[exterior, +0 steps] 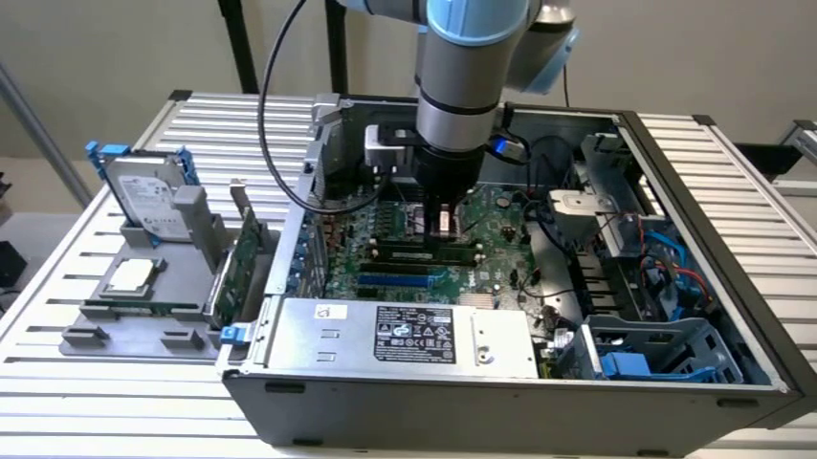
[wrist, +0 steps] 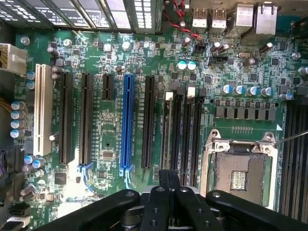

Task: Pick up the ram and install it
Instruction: 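Press down the ram until it locks into place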

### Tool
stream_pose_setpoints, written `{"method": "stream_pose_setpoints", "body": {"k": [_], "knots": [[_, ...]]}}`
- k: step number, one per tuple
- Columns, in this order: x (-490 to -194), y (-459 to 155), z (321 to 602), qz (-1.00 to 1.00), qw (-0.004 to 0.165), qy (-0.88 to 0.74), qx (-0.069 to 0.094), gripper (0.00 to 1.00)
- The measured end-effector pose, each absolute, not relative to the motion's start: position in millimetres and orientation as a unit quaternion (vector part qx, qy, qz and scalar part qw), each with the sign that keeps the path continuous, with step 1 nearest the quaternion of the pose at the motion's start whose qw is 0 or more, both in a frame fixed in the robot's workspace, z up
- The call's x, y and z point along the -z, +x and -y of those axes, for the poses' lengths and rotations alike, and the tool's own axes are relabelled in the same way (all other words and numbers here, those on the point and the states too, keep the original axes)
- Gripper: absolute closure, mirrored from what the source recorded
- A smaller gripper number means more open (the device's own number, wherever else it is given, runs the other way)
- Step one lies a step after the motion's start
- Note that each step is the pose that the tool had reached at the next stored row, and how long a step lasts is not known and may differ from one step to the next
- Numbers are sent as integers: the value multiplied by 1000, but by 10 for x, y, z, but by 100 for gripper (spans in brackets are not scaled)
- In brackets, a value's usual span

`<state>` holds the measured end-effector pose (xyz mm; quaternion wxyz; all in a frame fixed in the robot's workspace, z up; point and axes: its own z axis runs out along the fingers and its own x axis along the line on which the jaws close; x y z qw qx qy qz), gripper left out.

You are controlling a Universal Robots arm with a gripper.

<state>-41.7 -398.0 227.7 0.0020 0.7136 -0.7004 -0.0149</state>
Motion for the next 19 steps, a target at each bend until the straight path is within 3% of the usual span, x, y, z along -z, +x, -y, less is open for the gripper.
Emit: {"method": "stream_pose_setpoints", "body": {"k": [5, 19], "knots": [[-2462, -418, 3982, 700, 2, 714, 15, 100], [-2462, -418, 3982, 700, 2, 714, 15, 100]]}}
